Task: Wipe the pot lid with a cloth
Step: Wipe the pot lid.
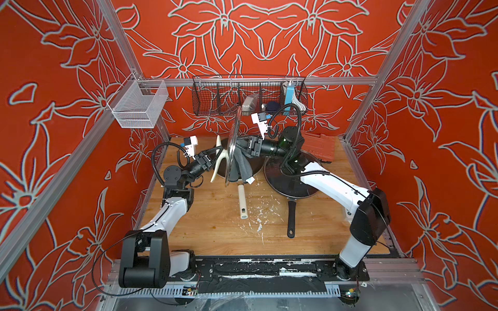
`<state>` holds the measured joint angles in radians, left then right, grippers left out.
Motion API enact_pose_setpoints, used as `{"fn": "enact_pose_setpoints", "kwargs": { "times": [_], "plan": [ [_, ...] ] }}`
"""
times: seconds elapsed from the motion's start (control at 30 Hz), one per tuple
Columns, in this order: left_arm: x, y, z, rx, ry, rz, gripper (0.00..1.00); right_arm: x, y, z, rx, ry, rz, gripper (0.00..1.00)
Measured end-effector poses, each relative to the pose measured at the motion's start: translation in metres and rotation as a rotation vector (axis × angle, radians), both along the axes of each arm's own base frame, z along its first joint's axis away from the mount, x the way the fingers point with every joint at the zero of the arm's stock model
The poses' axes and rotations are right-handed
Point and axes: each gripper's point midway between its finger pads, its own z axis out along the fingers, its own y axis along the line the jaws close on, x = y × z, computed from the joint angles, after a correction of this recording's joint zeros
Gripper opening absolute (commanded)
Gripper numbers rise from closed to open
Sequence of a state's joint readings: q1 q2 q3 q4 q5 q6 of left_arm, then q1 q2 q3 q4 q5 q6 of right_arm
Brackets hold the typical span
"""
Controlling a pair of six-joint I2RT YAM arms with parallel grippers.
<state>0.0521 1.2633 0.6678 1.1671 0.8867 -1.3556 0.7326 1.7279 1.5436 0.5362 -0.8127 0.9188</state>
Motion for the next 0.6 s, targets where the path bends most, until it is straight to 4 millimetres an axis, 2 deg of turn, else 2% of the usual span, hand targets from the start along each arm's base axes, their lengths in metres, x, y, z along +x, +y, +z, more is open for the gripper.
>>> {"fn": "enact_pose_setpoints", "kwargs": {
  "times": [0.27,0.6],
  "plan": [
    [-0.004,-0.004,-0.002,0.017,-0.003,-0.030,0.00,0.008,-0.016,0.016,0.008,-0.023,-0.044,0.00],
    [-0.008,-0.008,-0.002,0.026,-0.007,-0.056,0.00,0.022,-0.037,0.056,0.054,-0.078,-0.096,0.00]
  ]
}}
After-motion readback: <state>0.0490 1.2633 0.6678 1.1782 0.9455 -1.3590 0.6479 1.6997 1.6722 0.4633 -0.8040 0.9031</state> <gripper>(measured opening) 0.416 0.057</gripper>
